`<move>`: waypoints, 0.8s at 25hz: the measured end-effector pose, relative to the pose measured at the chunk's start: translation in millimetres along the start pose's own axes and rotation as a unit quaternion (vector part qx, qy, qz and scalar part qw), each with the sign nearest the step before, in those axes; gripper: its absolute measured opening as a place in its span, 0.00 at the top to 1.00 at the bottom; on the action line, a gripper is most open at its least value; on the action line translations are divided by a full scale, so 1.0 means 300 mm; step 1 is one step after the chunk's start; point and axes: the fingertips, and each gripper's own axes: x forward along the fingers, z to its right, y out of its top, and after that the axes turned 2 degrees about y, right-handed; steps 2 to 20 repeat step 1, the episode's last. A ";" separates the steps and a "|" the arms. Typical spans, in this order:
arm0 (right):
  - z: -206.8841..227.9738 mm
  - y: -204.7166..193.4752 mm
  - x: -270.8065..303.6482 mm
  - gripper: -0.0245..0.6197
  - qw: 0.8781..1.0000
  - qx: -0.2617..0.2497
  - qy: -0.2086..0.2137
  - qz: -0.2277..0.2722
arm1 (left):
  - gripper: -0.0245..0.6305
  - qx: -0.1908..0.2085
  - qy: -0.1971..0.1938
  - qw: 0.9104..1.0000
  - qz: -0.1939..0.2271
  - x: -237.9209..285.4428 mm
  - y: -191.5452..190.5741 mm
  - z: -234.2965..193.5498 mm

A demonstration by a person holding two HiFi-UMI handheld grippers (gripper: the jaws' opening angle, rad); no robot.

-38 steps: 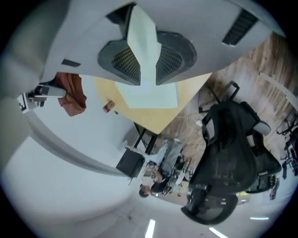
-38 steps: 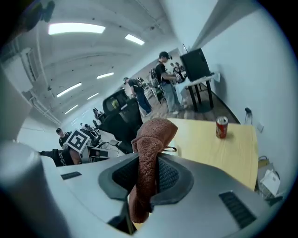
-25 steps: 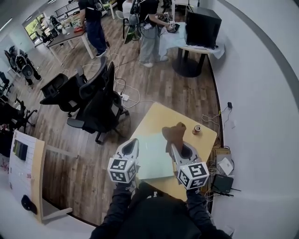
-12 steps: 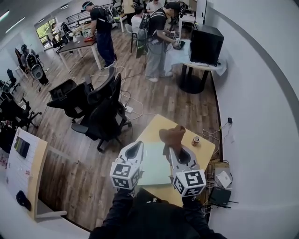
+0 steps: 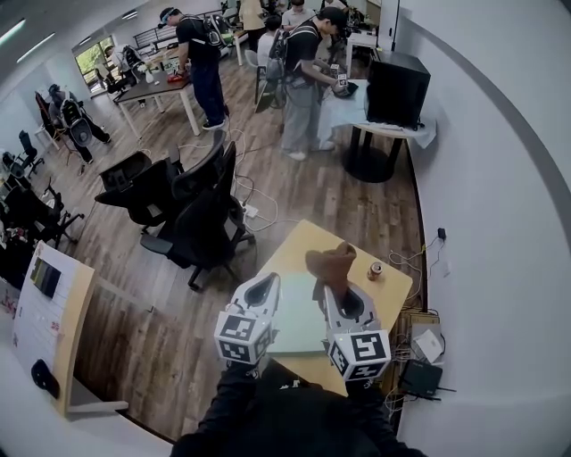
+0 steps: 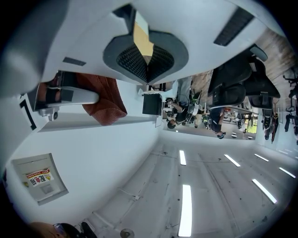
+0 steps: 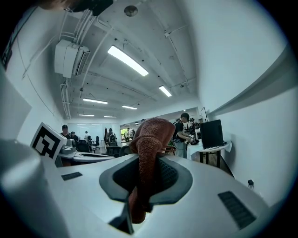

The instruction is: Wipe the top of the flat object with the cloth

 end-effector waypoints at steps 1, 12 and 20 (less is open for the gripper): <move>0.000 -0.003 -0.006 0.84 1.000 0.000 -0.002 0.000 | 0.91 0.000 -0.001 1.000 0.000 -0.004 -0.004 0.007; 0.000 -0.003 -0.006 0.84 1.000 0.000 -0.002 0.000 | 0.91 0.000 -0.001 1.000 0.000 -0.004 -0.004 0.007; 0.000 -0.003 -0.006 0.84 1.000 0.000 -0.002 0.000 | 0.91 0.000 -0.001 1.000 0.000 -0.004 -0.004 0.007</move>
